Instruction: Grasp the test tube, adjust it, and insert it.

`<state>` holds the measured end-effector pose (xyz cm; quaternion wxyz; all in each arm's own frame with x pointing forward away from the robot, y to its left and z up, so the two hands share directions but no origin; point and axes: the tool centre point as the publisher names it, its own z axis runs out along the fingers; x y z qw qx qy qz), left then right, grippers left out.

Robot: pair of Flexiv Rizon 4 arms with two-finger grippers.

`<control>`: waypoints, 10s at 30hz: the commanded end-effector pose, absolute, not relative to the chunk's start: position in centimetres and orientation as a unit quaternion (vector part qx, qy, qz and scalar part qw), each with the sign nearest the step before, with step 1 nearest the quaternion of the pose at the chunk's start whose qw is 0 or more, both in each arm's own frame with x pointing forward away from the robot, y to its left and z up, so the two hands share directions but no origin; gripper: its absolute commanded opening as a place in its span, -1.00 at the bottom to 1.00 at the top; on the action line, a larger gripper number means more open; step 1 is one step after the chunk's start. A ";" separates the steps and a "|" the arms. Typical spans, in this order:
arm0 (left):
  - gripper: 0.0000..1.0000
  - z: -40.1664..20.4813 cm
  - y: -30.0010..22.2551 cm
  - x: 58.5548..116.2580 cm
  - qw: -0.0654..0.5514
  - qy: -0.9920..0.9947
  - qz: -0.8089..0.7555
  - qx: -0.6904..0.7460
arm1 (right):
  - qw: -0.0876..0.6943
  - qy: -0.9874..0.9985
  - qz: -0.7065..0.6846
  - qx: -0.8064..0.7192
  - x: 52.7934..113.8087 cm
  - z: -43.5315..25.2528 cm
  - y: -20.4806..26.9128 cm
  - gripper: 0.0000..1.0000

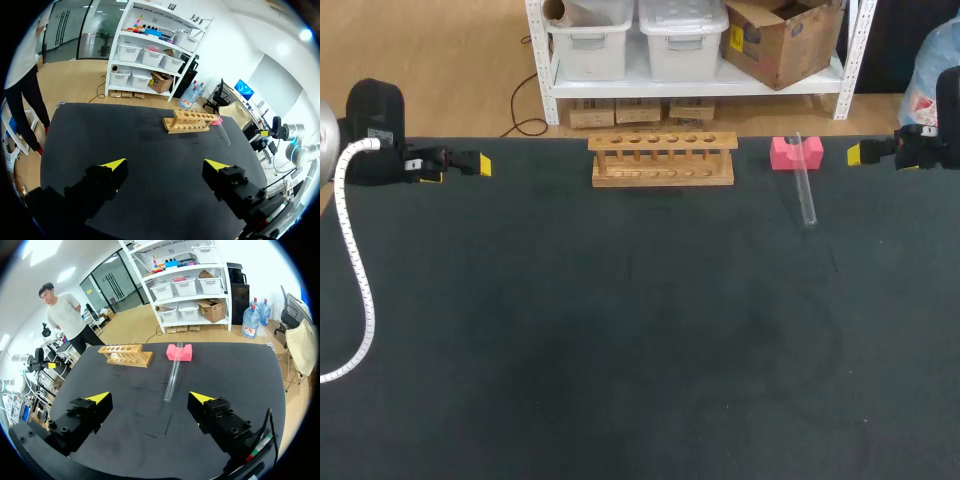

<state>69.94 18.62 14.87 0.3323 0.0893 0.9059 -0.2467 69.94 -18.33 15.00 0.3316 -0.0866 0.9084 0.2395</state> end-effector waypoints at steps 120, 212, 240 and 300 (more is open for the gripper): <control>1.00 10.1 13.8 85.0 0.391 0.655 -0.387 0.518 | 0.332 0.908 0.240 -0.087 69.9 15.0 -18.4 1.00; 1.00 10.1 13.8 85.0 0.391 0.655 -0.387 0.518 | 0.372 0.927 0.003 -0.041 82.4 1.2 -13.4 1.00; 1.00 10.1 13.8 85.0 0.391 0.655 -0.387 0.518 | 0.354 0.931 0.068 -0.056 83.6 -0.2 -14.3 0.17; 1.00 10.1 13.8 85.0 0.391 0.655 -0.387 0.518 | 0.328 0.945 -0.004 0.003 82.5 -0.2 -14.5 -1.00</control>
